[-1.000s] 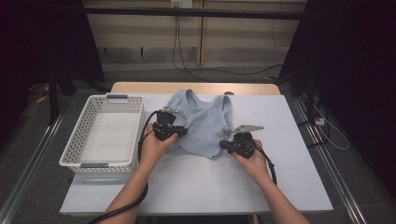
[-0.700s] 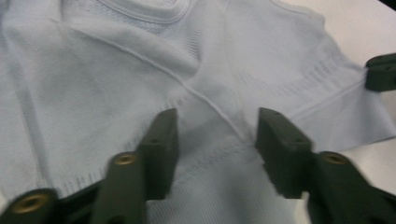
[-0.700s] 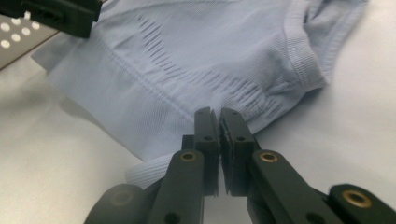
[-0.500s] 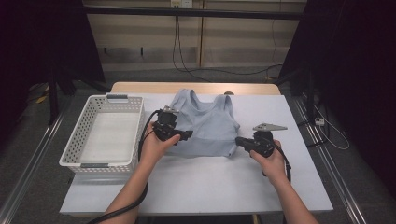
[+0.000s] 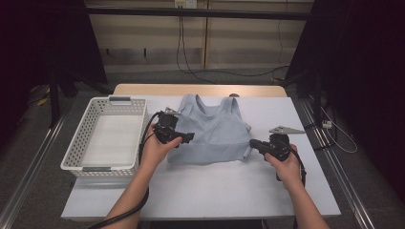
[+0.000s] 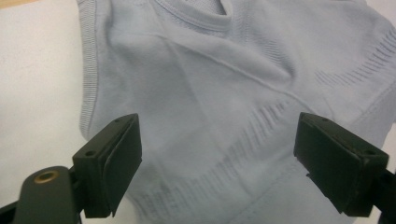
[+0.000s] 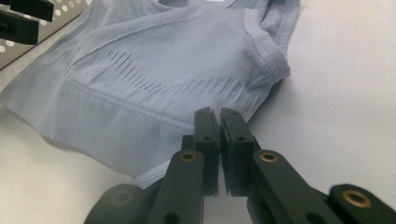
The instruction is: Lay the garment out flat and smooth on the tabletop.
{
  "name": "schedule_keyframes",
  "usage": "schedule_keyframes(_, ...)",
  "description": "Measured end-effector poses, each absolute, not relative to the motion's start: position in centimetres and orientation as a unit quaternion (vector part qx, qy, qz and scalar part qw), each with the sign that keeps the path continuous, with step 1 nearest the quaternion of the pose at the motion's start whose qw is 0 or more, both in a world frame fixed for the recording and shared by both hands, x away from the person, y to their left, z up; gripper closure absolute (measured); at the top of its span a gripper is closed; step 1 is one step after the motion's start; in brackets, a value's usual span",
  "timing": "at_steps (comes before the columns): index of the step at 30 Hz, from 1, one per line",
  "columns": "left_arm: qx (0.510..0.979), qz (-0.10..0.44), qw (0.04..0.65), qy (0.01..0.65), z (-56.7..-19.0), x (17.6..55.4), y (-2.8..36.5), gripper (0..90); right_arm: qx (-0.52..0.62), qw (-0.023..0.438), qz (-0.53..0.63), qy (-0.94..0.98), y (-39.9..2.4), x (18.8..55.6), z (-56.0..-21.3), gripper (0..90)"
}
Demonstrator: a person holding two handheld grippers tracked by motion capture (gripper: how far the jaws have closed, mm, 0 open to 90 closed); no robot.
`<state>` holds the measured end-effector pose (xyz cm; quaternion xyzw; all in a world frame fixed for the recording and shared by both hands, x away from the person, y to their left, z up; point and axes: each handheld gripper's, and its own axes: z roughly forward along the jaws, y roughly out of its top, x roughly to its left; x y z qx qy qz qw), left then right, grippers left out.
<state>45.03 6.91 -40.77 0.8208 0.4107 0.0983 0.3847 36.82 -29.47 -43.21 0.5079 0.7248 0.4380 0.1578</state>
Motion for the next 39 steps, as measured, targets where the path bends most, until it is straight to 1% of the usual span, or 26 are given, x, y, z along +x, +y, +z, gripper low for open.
schedule_keyframes(7, 0.821, 0.096, 0.379, 0.416, -40.9, 45.1, 7.2, 14.0, 0.515, 0.158, 0.44, 0.719, -30.6, 36.5, -43.2, 86.9)
schedule_keyframes(14, 0.818, 0.094, 0.375, 0.426, -41.1, 45.0, 7.8, 13.6, 0.511, 0.156, 0.433, 0.726, -30.7, 36.4, -43.2, 86.7)
schedule_keyframes(25, 0.823, 0.087, 0.363, 0.428, -41.8, 43.4, 7.7, 12.9, 0.501, 0.178, 0.408, 0.742, -30.8, 35.6, -43.8, 84.6)
schedule_keyframes(27, 0.823, 0.089, 0.362, 0.428, -41.9, 43.1, 7.8, 12.8, 0.502, 0.18, 0.41, 0.74, -31.0, 35.2, -43.6, 80.2)
schedule_keyframes(30, 0.824, 0.088, 0.362, 0.428, -42.0, 42.9, 7.7, 12.5, 0.499, 0.182, 0.41, 0.742, -30.9, 34.9, -43.5, 77.9)
schedule_keyframes(31, 0.824, 0.091, 0.362, 0.426, -42.0, 42.8, 7.7, 12.3, 0.495, 0.18, 0.407, 0.746, -30.8, 34.4, -43.5, 71.9)
schedule_keyframes(32, 0.824, 0.091, 0.362, 0.426, -42.0, 42.8, 7.7, 12.3, 0.495, 0.18, 0.407, 0.746, -30.8, 34.4, -43.5, 71.9)
schedule_keyframes(34, 0.823, 0.089, 0.365, 0.425, -42.0, 42.7, 7.6, 12.2, 0.489, 0.182, 0.402, 0.752, -30.5, 33.9, -43.5, 65.4)
schedule_keyframes(35, 0.824, 0.089, 0.365, 0.424, -42.0, 42.6, 7.6, 12.0, 0.486, 0.175, 0.397, 0.759, -30.0, 33.5, -43.6, 56.8)
schedule_keyframes(37, 0.826, 0.087, 0.363, 0.422, -42.0, 42.4, 7.6, 11.9, 0.491, 0.165, 0.39, 0.761, -29.6, 33.2, -43.9, 53.0)
schedule_keyframes(39, 0.828, 0.087, 0.363, 0.419, -42.1, 42.2, 7.5, 11.9, 0.493, 0.161, 0.388, 0.762, -29.5, 33.1, -44.2, 53.1)
